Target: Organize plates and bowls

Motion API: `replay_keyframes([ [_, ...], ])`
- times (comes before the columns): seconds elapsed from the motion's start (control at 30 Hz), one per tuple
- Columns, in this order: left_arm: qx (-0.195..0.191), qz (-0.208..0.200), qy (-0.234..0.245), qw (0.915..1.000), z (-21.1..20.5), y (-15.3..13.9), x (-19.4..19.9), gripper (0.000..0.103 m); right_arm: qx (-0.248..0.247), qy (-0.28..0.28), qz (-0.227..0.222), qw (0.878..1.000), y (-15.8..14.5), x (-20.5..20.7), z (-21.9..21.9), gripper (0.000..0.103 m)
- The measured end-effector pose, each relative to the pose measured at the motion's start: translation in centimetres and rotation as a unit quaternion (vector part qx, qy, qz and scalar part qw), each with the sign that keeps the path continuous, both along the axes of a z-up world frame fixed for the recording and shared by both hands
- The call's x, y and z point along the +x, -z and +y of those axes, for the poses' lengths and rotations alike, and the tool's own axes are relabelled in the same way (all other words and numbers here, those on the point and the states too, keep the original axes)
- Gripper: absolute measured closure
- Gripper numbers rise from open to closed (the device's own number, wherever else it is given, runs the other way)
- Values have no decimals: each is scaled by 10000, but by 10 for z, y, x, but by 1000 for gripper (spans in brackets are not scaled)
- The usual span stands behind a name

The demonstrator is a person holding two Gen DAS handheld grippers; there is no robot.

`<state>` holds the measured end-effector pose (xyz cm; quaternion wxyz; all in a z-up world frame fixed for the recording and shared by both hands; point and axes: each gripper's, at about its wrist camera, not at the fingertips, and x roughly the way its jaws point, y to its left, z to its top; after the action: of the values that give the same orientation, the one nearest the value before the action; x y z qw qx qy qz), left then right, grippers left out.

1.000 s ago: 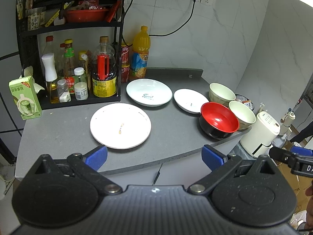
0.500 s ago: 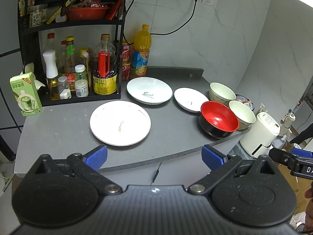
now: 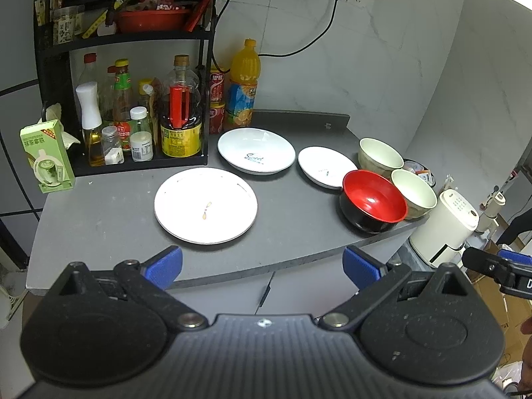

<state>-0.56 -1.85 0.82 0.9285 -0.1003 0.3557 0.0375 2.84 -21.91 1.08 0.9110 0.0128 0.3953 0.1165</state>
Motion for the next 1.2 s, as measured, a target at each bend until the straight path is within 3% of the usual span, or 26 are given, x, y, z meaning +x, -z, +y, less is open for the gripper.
replay_keyframes([
  [0.37, -41, 88, 95, 9999, -5, 5, 35, 1, 36, 104, 83, 9999, 10, 33, -4, 0],
  [0.53, -354, 207, 142, 9991, 0, 9, 65, 1, -76, 119, 104, 9998, 13, 54, -5, 0],
  [0.67, -130, 191, 114, 9997, 2, 9, 86, 1, -160, 206, 157, 9995, 20, 72, -8, 0],
  [1.2, -184, 309, 569, 9977, 15, 16, 177, 1, 43, 716, 479, 9963, 47, 140, -7, 0],
])
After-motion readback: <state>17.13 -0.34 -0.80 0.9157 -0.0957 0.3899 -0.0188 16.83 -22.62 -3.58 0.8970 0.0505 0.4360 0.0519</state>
